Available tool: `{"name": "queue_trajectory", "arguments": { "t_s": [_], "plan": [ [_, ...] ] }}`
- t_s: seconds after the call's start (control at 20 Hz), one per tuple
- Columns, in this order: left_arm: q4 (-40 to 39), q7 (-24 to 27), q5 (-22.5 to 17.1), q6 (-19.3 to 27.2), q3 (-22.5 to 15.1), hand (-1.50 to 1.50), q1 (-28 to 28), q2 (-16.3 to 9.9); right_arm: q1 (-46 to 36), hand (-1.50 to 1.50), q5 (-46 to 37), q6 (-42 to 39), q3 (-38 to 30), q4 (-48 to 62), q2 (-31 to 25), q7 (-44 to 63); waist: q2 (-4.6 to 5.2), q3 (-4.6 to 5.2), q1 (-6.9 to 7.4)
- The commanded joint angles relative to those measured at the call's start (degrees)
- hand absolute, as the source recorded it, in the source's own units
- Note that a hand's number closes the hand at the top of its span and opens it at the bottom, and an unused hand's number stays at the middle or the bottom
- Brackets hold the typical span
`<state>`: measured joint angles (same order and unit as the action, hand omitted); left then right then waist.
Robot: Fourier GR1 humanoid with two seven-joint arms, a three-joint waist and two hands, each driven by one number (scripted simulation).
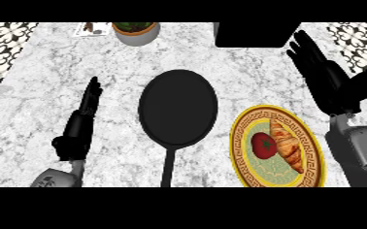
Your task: Pick the tomato from the plate and place it in the pan
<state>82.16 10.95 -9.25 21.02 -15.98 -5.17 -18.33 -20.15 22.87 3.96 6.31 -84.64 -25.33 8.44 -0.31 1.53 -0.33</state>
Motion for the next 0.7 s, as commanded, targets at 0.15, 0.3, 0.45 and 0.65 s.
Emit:
{"name": "queue_trajectory", "arguments": {
  "t_s": [0.15,0.3,0.45,0.65],
  "plan": [
    [-3.5,-9.0,-0.6,-0.6,5.2,0.0,2.0,-7.9,0.1,-1.5,5.4,-12.7,5.2,-6.8,4.5,-6.9,0.15,-1.73,1.32],
    [-6.4,-10.0,-1.2,0.3,5.7,0.0,3.7,-7.2,0.6,-1.5,13.8,1.1,-10.4,-6.5,13.0,-15.5,-0.59,-4.62,-5.04],
    [-8.7,-15.6,-2.1,-1.5,8.4,0.0,3.0,-12.4,7.1,1.5,-9.7,4.0,-3.4,-0.6,-0.5,-13.6,0.7,-1.78,-2.38],
    [-8.5,-19.3,-3.2,-5.1,8.9,0.0,1.8,-14.6,17.3,-1.5,-0.2,-5.6,-5.7,-1.3,7.6,-31.8,0.35,-1.7,-0.66]
  ]
}}
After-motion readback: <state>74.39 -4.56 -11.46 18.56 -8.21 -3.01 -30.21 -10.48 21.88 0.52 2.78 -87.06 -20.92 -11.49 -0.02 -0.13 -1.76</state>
